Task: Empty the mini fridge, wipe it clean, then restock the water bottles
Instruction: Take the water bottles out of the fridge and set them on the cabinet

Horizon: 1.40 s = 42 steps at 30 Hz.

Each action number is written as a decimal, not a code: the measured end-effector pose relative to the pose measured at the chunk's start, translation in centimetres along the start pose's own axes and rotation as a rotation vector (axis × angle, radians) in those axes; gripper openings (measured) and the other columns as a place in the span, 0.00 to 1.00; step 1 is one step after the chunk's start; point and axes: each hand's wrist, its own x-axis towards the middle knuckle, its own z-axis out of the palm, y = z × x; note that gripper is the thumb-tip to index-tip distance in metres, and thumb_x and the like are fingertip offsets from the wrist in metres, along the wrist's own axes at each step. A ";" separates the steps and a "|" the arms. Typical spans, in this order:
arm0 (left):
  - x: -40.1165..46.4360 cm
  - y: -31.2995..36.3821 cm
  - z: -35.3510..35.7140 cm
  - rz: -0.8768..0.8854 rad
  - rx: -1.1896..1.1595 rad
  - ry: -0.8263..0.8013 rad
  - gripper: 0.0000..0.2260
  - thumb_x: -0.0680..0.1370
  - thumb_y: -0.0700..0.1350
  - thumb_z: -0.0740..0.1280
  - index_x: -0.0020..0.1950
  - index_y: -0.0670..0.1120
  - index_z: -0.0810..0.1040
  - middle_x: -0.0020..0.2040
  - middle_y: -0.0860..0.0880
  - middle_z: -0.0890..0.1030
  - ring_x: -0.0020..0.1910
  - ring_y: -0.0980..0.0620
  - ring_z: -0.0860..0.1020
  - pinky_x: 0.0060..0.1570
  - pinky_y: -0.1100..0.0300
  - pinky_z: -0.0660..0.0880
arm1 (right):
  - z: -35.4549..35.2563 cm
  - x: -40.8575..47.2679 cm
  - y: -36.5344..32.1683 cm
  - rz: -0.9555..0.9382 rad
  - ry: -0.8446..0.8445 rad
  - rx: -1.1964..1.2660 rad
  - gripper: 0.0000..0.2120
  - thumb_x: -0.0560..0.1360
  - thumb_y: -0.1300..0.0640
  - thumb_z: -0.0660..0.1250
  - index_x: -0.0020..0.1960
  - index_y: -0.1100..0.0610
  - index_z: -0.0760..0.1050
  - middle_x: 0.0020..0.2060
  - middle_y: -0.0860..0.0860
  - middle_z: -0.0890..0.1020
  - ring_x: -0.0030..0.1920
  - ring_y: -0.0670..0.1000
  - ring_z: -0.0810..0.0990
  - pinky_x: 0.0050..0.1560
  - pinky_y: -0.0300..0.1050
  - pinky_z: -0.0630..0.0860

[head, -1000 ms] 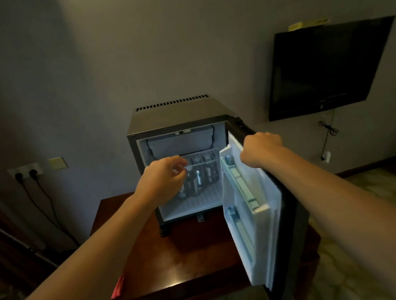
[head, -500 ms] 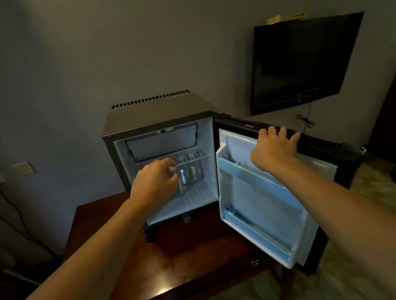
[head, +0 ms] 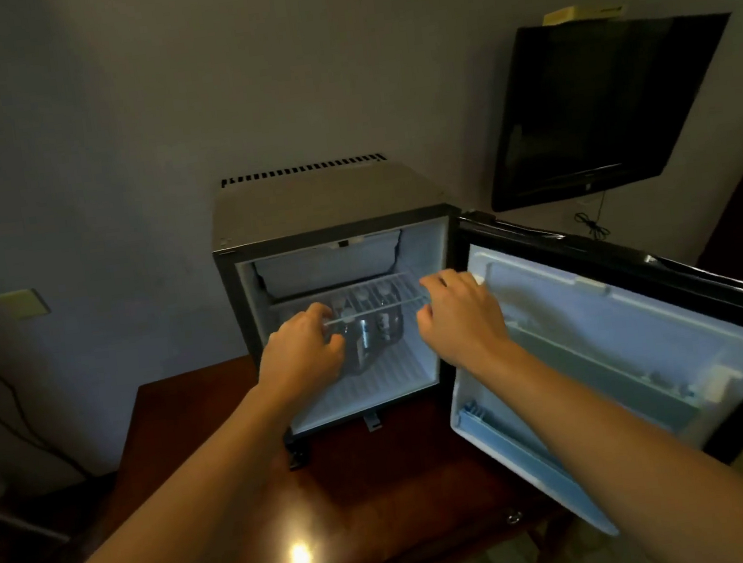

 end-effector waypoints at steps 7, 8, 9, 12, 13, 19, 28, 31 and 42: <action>1.9 -4.9 1.2 -0.049 -0.049 -0.027 0.19 0.79 0.50 0.63 0.70 0.49 0.71 0.57 0.49 0.79 0.51 0.49 0.78 0.47 0.54 0.77 | 5.5 2.2 -3.8 0.091 -0.131 0.133 0.18 0.78 0.54 0.59 0.66 0.55 0.73 0.61 0.54 0.77 0.60 0.56 0.75 0.53 0.50 0.74; 2.1 -5.4 1.4 -0.057 -0.054 -0.035 0.19 0.80 0.50 0.62 0.69 0.48 0.72 0.57 0.49 0.80 0.51 0.49 0.78 0.47 0.55 0.75 | 6.2 2.4 -4.1 0.097 -0.151 0.151 0.17 0.78 0.54 0.59 0.65 0.55 0.74 0.61 0.54 0.78 0.59 0.56 0.76 0.53 0.50 0.74; 2.2 -5.8 1.7 -0.071 -0.058 -0.048 0.18 0.80 0.50 0.62 0.69 0.48 0.72 0.57 0.49 0.80 0.52 0.48 0.78 0.47 0.55 0.75 | 7.0 2.5 -4.4 0.105 -0.173 0.172 0.17 0.78 0.54 0.59 0.65 0.55 0.74 0.60 0.54 0.78 0.58 0.57 0.76 0.52 0.49 0.74; 2.7 -6.6 3.0 -0.130 -0.070 -0.085 0.17 0.79 0.52 0.63 0.67 0.49 0.73 0.57 0.50 0.81 0.53 0.47 0.79 0.49 0.54 0.75 | 9.3 3.1 -4.8 0.136 -0.238 0.231 0.16 0.78 0.54 0.60 0.64 0.54 0.75 0.59 0.53 0.79 0.57 0.57 0.78 0.52 0.49 0.76; 3.0 -6.9 3.5 -0.149 -0.069 -0.099 0.17 0.79 0.52 0.63 0.67 0.50 0.73 0.57 0.50 0.81 0.53 0.47 0.79 0.49 0.55 0.75 | 10.1 3.4 -4.8 0.149 -0.259 0.247 0.15 0.78 0.54 0.60 0.64 0.54 0.75 0.59 0.53 0.79 0.57 0.57 0.78 0.53 0.50 0.76; 5.4 -7.5 6.3 -0.259 -0.065 -0.160 0.16 0.78 0.52 0.64 0.63 0.47 0.75 0.55 0.48 0.80 0.52 0.46 0.78 0.47 0.56 0.74 | 15.5 6.2 -3.8 0.237 -0.382 0.291 0.16 0.79 0.51 0.60 0.64 0.52 0.76 0.56 0.54 0.81 0.55 0.59 0.78 0.49 0.48 0.75; 11.0 -8.3 11.6 -0.391 -0.078 -0.327 0.14 0.80 0.57 0.61 0.60 0.51 0.77 0.56 0.48 0.82 0.52 0.47 0.80 0.56 0.53 0.76 | 23.8 12.2 -1.6 0.184 -0.621 0.307 0.14 0.78 0.50 0.57 0.60 0.53 0.71 0.56 0.56 0.79 0.53 0.58 0.79 0.43 0.45 0.67; 12.2 -8.4 13.3 -0.400 -0.063 -0.354 0.17 0.80 0.56 0.61 0.67 0.53 0.73 0.63 0.48 0.80 0.58 0.44 0.79 0.57 0.54 0.75 | 26.2 13.2 -0.7 0.240 -0.648 0.465 0.21 0.75 0.50 0.58 0.67 0.52 0.66 0.57 0.59 0.78 0.47 0.59 0.78 0.37 0.43 0.66; 13.6 -9.6 15.6 -0.463 -0.135 -0.317 0.18 0.81 0.49 0.63 0.71 0.50 0.71 0.67 0.46 0.77 0.63 0.43 0.77 0.61 0.53 0.74 | 30.4 15.7 -2.5 0.385 -0.553 0.781 0.30 0.77 0.39 0.63 0.75 0.48 0.61 0.70 0.55 0.72 0.66 0.61 0.73 0.61 0.54 0.73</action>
